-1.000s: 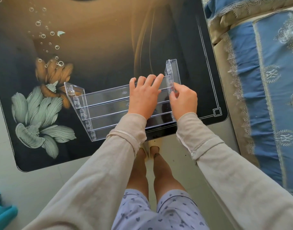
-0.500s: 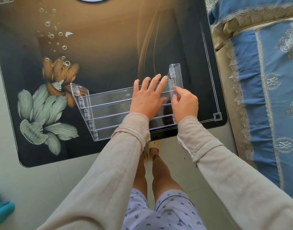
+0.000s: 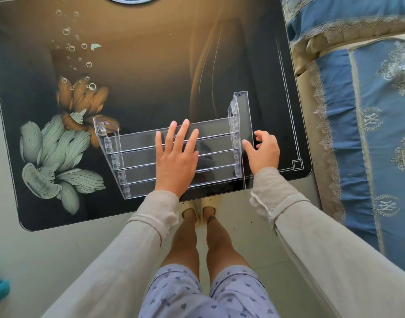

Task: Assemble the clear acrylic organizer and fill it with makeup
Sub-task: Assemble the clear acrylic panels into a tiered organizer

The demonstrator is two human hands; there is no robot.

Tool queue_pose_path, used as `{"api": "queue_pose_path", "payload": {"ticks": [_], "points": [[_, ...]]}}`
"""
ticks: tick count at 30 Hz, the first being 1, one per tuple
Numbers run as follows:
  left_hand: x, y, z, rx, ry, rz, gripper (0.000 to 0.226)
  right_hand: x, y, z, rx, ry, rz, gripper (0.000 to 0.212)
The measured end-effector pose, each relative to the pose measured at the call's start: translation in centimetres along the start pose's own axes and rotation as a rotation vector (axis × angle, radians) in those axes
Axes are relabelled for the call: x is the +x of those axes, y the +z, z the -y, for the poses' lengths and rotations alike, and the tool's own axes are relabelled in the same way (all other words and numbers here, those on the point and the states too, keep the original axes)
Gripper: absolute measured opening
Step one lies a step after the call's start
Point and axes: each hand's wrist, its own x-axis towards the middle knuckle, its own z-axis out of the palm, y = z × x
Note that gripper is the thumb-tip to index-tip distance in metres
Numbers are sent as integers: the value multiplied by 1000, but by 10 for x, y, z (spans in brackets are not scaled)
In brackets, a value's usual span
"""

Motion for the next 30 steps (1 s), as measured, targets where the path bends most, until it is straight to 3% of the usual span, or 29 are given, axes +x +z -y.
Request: {"api": "queue_pose_path", "payload": {"ticks": [8, 14, 18, 24, 30], "points": [[1, 5, 1, 31, 2, 4, 47, 4, 8, -1, -276, -104, 44, 44], [0, -3, 4, 9, 13, 84, 51, 1, -6, 0, -177, -19, 60, 40], [-2, -21, 8, -49, -8, 106, 51, -12, -32, 14, -68, -73, 27, 43], [-17, -55, 33, -267, -256, -60, 43, -40, -52, 55, -123, -392, -68, 48], [-21, -77, 68, -464, -664, -314, 45, -57, -15, 115, -323, -724, 103, 47]]}}
